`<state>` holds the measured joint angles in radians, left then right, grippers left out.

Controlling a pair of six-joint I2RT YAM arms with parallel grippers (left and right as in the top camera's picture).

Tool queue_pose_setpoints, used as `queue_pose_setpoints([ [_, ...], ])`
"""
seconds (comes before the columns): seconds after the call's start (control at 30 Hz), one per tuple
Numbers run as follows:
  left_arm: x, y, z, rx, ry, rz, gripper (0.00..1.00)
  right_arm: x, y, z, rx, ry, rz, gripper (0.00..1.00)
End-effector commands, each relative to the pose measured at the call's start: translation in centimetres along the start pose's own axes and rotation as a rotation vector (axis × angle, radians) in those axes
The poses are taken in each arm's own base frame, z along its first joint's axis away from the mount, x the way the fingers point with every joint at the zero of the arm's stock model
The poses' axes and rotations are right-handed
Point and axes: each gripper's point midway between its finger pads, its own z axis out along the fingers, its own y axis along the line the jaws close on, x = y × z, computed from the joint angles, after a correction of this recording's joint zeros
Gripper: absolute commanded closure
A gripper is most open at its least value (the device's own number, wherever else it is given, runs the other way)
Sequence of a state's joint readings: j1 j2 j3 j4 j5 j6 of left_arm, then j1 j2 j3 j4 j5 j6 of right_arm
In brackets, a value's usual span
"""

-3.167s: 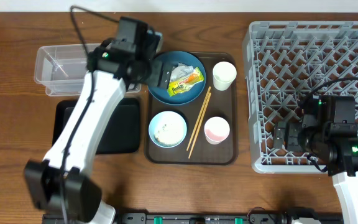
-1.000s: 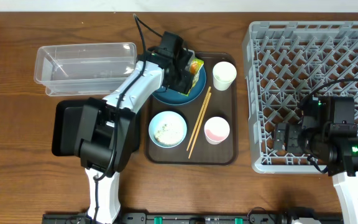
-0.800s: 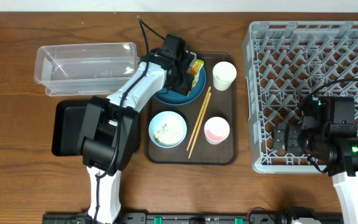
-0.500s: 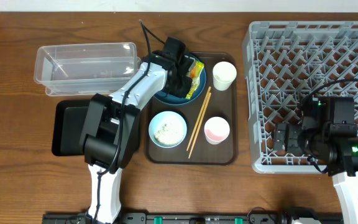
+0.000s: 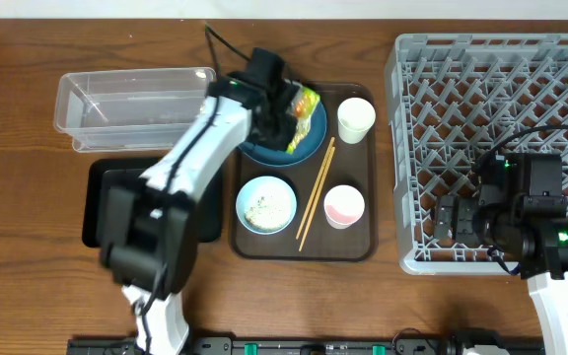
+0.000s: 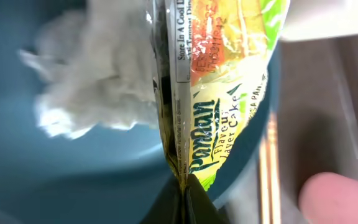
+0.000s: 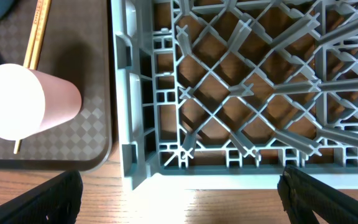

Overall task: Sort waste into correct bins and load items into the dishwasher rack
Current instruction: 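Carry the wrapper to the clear plastic bin and release it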

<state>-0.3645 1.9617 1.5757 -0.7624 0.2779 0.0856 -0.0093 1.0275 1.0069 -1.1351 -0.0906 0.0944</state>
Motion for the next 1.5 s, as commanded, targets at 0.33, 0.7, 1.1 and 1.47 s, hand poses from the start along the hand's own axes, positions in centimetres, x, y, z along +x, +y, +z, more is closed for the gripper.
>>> queue_pose_setpoints([
  [0.33,-1.4,10.9,-11.1,-0.374,-0.212,-0.127,0.94,-0.5,-0.1,-0.5,-0.001,-0.019,-0.006,0.01],
  [0.7,1.7,20.6,-12.1,-0.452,-0.214,-0.425,0.92,-0.5,-0.1,-0.5,-0.001,-0.019,-0.006,0.01],
  [1.1,2.2,23.0,-12.2,-0.469,-0.239,-0.503,0.67,-0.4,-0.1,-0.5,-0.001,-0.016,-0.006,0.01],
  [1.47,0.8,19.5,-10.9,-0.254,-0.255,-0.474,0.34,-0.4,-0.1,-0.5,-0.001,-0.016,-0.006,0.01],
])
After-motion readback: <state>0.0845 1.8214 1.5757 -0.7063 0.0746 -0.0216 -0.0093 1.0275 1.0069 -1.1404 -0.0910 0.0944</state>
